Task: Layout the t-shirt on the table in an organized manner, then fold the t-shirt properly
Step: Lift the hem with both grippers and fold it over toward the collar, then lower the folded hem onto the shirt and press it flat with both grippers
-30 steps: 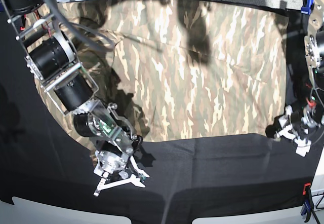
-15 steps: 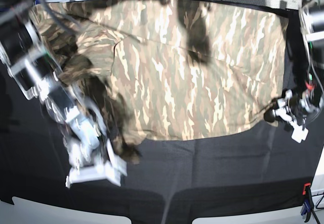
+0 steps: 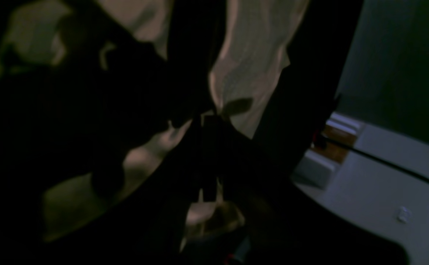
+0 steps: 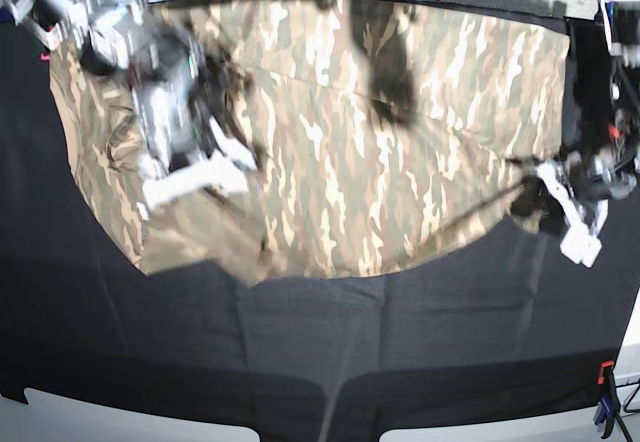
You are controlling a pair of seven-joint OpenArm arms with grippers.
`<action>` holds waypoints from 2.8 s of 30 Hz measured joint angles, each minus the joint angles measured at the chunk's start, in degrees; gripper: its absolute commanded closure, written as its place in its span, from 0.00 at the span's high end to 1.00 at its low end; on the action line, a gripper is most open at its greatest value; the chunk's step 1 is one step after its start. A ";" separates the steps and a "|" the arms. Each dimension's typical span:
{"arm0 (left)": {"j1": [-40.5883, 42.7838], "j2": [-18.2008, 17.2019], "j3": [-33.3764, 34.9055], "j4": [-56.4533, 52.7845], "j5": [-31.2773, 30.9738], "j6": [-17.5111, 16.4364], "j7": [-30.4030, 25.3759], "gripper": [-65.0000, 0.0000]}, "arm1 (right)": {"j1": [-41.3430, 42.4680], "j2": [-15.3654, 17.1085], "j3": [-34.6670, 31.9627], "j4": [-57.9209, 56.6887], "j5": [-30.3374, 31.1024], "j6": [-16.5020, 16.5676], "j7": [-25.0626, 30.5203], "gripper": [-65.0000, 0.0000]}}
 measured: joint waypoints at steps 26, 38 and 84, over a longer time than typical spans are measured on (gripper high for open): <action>15.13 -0.31 -0.70 31.63 20.41 15.58 11.04 0.00 | -38.69 6.03 23.76 28.04 -1.86 -0.63 -0.46 0.00; 17.25 -0.33 -0.70 31.74 20.22 15.61 15.67 0.00 | -44.68 5.97 23.93 28.04 -4.15 -0.33 -0.26 0.00; 29.22 -0.33 -0.70 31.74 27.45 15.58 2.64 0.00 | -59.17 15.37 24.02 28.04 -1.81 4.20 8.26 0.00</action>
